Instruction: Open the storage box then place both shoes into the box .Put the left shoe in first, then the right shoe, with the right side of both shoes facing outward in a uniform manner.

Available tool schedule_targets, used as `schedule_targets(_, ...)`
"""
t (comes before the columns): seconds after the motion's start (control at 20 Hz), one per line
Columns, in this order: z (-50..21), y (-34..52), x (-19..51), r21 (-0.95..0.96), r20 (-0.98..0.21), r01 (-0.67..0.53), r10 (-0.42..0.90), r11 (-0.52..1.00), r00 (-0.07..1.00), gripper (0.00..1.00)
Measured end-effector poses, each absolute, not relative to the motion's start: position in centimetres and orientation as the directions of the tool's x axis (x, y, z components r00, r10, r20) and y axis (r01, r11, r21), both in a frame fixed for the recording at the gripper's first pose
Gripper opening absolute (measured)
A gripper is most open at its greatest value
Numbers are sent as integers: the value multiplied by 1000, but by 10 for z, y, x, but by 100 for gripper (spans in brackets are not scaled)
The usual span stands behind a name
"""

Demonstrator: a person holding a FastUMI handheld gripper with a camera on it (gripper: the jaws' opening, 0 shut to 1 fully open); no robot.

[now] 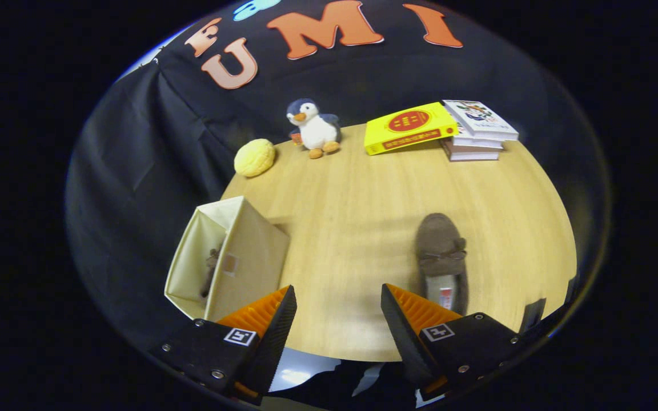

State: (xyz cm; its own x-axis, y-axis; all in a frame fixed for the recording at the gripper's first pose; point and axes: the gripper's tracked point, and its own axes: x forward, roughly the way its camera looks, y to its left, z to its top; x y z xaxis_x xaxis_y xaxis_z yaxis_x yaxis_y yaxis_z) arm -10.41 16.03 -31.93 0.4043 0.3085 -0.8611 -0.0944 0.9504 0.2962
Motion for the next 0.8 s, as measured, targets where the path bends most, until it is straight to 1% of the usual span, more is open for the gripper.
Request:
schedule_targets(0.25, -358, 90, -109, 223, -891, -51, 224, 974, 395, 90)
schedule_targets(0.35, -370, 74, -107, 207, -892, -51, 210, 977, 399, 86)
schedule_targets(0.55, -406, 51, -105, 178, -909, -62, 189, 982, 372, 76)
schedule_targets(0.75, -441, 43, -92, 120, -918, -91, 145, 989, 369, 63)
schedule_targets(0.8, -449, 40, -88, 110, -921, -82, 133, 991, 367, 56)
